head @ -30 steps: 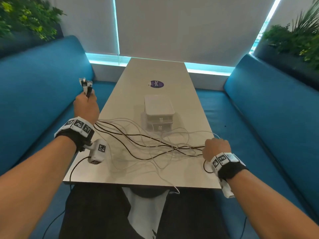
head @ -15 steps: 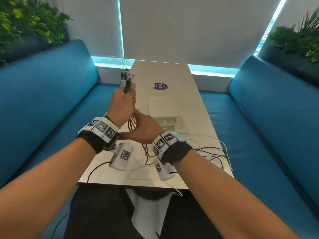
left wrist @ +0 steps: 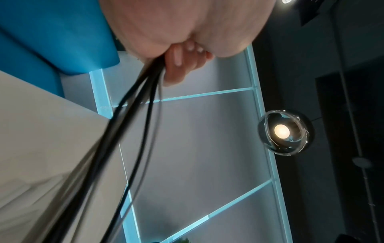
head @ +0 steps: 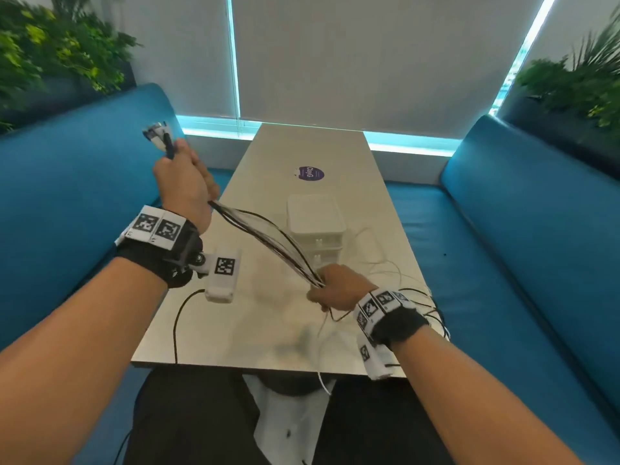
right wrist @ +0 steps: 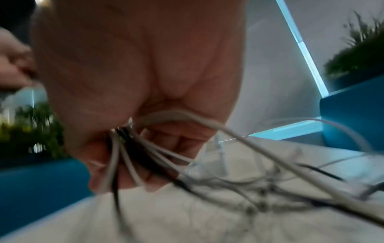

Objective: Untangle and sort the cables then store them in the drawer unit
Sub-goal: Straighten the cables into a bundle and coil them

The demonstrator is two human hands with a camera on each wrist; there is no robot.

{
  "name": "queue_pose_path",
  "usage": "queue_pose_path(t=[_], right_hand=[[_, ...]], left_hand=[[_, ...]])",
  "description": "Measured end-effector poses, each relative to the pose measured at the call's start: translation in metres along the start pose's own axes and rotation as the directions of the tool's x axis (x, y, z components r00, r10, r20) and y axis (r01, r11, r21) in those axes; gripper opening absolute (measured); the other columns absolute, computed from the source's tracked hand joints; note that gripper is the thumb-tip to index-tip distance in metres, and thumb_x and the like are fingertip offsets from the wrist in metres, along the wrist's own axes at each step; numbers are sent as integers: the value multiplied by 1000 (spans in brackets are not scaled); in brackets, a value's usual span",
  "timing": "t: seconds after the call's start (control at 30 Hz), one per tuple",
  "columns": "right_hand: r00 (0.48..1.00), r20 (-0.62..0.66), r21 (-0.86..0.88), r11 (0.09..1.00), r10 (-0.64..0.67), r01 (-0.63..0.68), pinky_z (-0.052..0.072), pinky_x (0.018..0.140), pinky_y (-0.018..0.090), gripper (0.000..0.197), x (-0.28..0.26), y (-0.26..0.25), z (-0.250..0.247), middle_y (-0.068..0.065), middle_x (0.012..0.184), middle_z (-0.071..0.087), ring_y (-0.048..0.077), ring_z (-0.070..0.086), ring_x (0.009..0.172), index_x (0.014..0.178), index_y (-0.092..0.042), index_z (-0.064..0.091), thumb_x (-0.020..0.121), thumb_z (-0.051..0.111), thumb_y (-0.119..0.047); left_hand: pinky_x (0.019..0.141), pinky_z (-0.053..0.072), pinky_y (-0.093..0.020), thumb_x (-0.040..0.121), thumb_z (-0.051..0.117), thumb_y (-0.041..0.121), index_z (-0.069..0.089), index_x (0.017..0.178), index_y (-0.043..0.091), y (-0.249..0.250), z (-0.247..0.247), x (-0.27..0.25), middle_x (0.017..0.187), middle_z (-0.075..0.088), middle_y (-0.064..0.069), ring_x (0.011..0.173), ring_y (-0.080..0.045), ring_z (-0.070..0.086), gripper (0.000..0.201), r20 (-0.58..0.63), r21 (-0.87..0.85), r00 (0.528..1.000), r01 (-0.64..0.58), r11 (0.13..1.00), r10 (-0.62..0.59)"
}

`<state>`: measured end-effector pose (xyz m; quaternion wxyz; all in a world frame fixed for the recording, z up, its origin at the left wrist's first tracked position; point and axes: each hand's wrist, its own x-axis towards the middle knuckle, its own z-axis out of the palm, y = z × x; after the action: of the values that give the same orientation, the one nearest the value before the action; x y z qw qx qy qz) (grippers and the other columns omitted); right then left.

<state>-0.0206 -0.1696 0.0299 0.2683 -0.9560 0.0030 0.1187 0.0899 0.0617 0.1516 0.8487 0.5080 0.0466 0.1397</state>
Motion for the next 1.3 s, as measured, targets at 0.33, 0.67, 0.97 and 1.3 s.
queue_pose_path(t=[0.33,0.67,0.97,1.3], right_hand=[[907,-206,-469,776,367,-421,54,78,35,21,-39,149,-27,2,100,67,24,65,89,100,-22,64,86,57,-37],[792,-451,-288,773,411,-565,44,68,35,53,-51,182,-43,-1,92,48,24,54,81,92,-20,46,79,67,-67],[831,-325,-167,838,451,-520,49,73,35,57,-46,181,-21,0,102,62,26,63,93,113,-32,40,76,75,-57],[943,-213,-197,935,254,-296,53,78,36,18,-31,146,-5,3,95,68,27,65,91,90,-30,59,91,58,-49]], left_hand=[[39,21,-16,101,40,37,38,69,22,4,-35,46,47,30,6,36,-14,24,36,-227,104,969,-75,992,97],[65,50,-46,85,45,53,66,81,5,-49,-91,69,80,67,-20,70,-38,62,52,-361,522,915,39,852,180],[84,48,-54,103,43,29,63,105,-6,-64,-100,49,104,64,-36,97,-52,59,41,89,919,967,-173,355,240],[70,46,-34,92,52,61,55,117,21,-134,-43,-50,107,69,-12,91,-32,63,46,587,761,700,-648,-17,-408]])
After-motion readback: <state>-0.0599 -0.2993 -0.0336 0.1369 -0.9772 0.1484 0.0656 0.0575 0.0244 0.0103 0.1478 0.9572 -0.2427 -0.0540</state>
